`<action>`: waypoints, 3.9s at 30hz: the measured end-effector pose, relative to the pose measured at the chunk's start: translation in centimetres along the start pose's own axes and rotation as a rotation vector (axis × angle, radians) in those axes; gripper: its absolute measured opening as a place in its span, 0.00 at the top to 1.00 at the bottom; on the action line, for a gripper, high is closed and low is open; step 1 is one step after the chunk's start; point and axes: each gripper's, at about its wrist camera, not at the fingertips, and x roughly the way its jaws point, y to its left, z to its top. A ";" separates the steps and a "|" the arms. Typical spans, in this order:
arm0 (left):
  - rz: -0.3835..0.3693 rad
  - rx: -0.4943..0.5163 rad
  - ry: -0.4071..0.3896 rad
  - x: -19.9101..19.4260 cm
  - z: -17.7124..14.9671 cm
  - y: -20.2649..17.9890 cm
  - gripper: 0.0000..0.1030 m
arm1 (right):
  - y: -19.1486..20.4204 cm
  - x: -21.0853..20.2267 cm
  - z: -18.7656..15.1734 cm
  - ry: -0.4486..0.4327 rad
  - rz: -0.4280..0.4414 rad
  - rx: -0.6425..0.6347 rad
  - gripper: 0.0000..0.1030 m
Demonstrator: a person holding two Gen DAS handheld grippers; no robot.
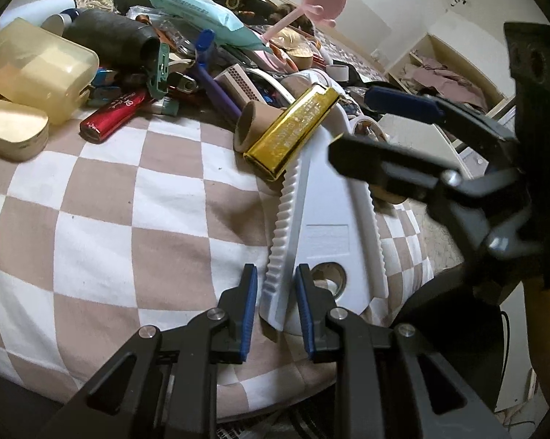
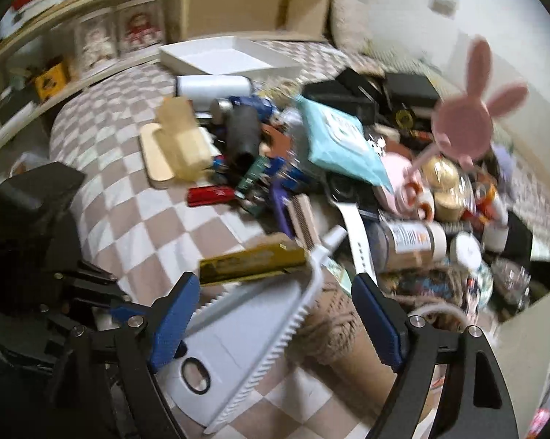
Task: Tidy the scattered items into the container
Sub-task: 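Lift the gold lighter with the right gripper while the left gripper holds the white stand, then carry the white stand toward the white box while the right gripper carries the gold lighter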
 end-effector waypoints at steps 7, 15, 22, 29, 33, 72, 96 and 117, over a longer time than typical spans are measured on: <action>-0.002 -0.010 -0.013 -0.2 -0.2 0.2 0.77 | 2.6 1.9 0.7 0.030 -0.049 -0.147 0.18; -0.003 -0.016 -0.019 -0.5 -0.5 0.1 0.77 | 3.5 3.7 0.7 0.048 -0.122 -0.229 0.15; 0.000 -0.016 -0.023 -0.6 -0.7 0.1 0.77 | 4.4 2.7 -0.2 -0.038 -0.202 -0.294 0.17; 0.004 -0.016 -0.027 -0.5 -0.7 0.2 0.77 | 5.4 2.5 -0.7 -0.076 -0.249 -0.350 0.30; -0.001 -0.022 -0.026 -0.2 -0.3 0.7 0.77 | 5.6 2.5 -0.9 -0.087 -0.270 -0.360 0.29; 0.039 0.054 -0.033 -0.6 -0.9 -2.3 0.61 | -8.4 -1.7 -2.0 -0.260 0.173 0.658 0.22; 0.356 0.142 -0.024 5.1 3.0 -8.5 0.20 | -13.1 -4.0 -6.7 -0.350 0.202 0.888 0.22; 0.310 0.107 -0.079 1.2 3.2 -7.5 0.30 | -13.8 -3.6 -7.3 -0.333 0.205 0.908 0.22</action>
